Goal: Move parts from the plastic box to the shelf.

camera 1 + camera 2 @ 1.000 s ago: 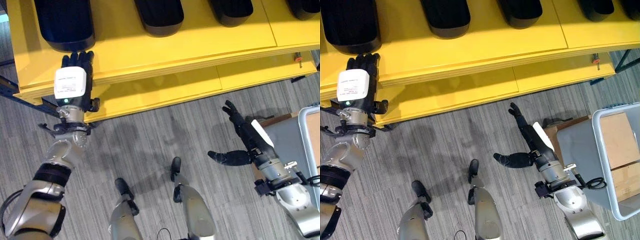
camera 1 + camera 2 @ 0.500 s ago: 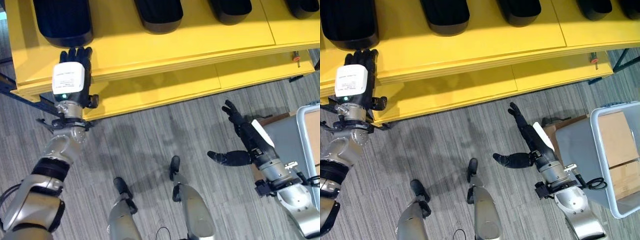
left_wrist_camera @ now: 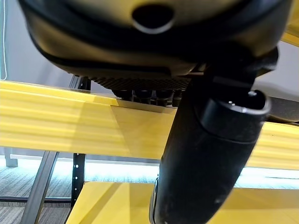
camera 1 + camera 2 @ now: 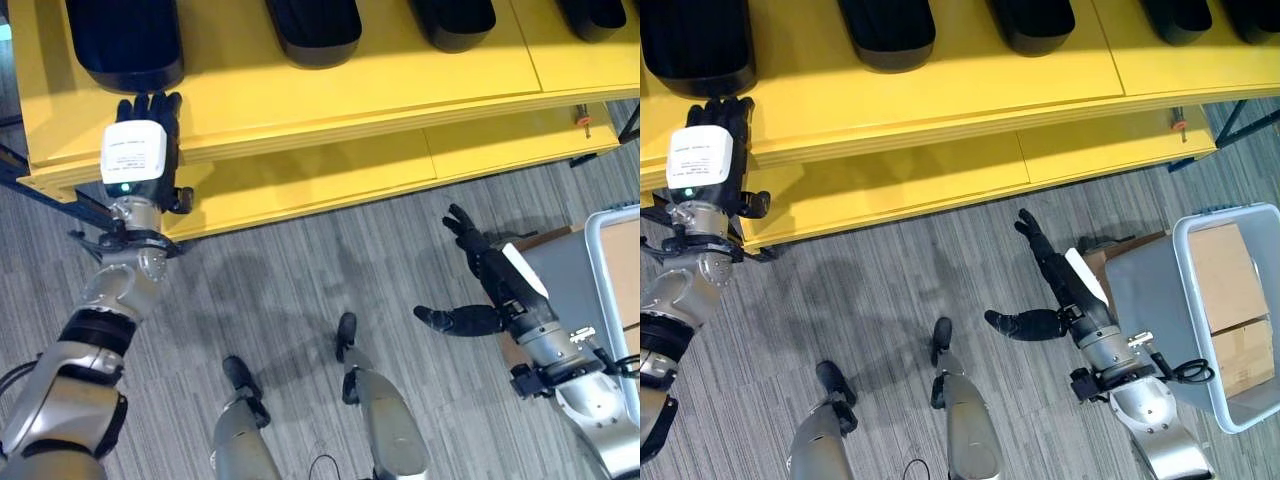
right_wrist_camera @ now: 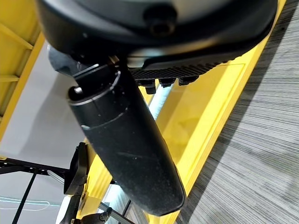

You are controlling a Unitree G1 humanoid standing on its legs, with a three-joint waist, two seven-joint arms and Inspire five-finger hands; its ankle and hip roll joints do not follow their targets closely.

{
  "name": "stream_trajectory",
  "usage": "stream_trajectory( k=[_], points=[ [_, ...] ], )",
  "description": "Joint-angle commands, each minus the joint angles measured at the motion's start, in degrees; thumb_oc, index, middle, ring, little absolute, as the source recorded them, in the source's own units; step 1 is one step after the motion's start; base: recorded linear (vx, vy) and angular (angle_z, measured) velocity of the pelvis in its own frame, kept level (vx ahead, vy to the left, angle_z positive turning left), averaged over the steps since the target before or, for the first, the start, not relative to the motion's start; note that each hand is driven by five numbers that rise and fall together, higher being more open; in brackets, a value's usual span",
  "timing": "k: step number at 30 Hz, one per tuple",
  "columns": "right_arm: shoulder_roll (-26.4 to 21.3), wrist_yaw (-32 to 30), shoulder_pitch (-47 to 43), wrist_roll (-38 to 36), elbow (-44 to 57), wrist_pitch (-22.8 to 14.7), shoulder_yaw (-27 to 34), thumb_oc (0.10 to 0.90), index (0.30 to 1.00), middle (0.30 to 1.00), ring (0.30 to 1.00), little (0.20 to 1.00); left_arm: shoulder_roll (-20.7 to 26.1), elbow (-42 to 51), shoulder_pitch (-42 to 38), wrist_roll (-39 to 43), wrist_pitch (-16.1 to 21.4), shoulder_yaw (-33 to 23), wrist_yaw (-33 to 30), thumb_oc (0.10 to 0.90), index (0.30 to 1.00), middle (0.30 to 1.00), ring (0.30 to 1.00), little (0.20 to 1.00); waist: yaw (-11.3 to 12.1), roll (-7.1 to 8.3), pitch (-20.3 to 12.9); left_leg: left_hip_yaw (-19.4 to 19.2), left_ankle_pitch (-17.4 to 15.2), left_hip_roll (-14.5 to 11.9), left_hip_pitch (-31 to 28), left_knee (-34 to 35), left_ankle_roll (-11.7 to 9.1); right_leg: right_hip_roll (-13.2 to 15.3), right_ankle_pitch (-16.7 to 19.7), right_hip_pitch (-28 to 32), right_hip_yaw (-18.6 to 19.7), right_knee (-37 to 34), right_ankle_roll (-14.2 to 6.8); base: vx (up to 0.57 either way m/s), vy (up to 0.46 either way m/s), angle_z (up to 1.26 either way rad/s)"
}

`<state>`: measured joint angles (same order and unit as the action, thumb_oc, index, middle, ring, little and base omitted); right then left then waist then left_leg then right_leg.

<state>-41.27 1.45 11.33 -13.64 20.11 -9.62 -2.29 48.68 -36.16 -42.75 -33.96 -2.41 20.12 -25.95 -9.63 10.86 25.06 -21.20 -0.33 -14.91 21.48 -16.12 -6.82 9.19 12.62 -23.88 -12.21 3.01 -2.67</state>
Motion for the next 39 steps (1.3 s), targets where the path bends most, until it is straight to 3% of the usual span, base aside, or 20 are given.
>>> stream_trajectory(
  k=[1, 28, 38, 39],
  points=[
    [-2.2, -0.6, -1.1, -2.5, 6.3, -5.0, 4.5, 0.900, 1.000, 1.000, 1.000, 1.000, 4.0, -3.5, -2.6, 2.2, -0.2, -0.2, 0.0, 0.900, 1.000, 1.000, 1.000, 1.000, -1.4, -0.49, -3.4, 2.5, -2.3, 2.3, -1.2, 0.1, 0.5, 3.0, -6.5, 0.4, 3.7, 6.2, -6.3, 0.00, 0.000, 0.00],
    [-2.3, 1.0, 0.2, -3.4, 6.3, -4.4, 4.6, 0.900, 1.000, 1.000, 1.000, 1.000, 5.5, -6.7, -7.5, 6.1, 0.3, 2.2, 2.9, 0.900, 1.000, 1.000, 1.000, 1.000, -1.6, -0.52, -3.3, 2.1, -2.8, 2.8, -0.3, -0.8, 0.9, 3.5, -5.5, 0.0, 4.5, 5.1, -6.7, 0.00, 0.001, 0.00],
    [-2.0, 1.3, 0.0, -3.4, 5.5, -3.9, 4.0, 0.900, 1.000, 1.000, 1.000, 1.000, 4.7, -5.3, -6.7, 8.4, 0.9, 1.3, 3.9, 0.900, 1.000, 1.000, 1.000, 1.000, -1.2, -0.91, -3.3, 2.4, -2.6, 2.7, -0.9, -0.6, 0.9, 3.4, -6.1, 0.2, 4.3, 5.9, -6.5, -0.01, -0.003, 0.00],
    [-1.8, 1.2, -0.3, -3.3, 5.2, -3.9, 3.7, 0.900, 1.000, 1.000, 1.000, 1.000, 4.5, -3.7, -5.6, 9.5, 1.1, -0.2, 3.5, 0.900, 1.000, 1.000, 1.000, 1.000, -1.2, -0.60, -3.2, 1.7, -1.3, 2.9, -0.6, -0.4, 1.5, 3.8, -5.1, -0.1, 3.9, 5.7, -5.9, 0.00, 0.000, 0.00]
  ],
)
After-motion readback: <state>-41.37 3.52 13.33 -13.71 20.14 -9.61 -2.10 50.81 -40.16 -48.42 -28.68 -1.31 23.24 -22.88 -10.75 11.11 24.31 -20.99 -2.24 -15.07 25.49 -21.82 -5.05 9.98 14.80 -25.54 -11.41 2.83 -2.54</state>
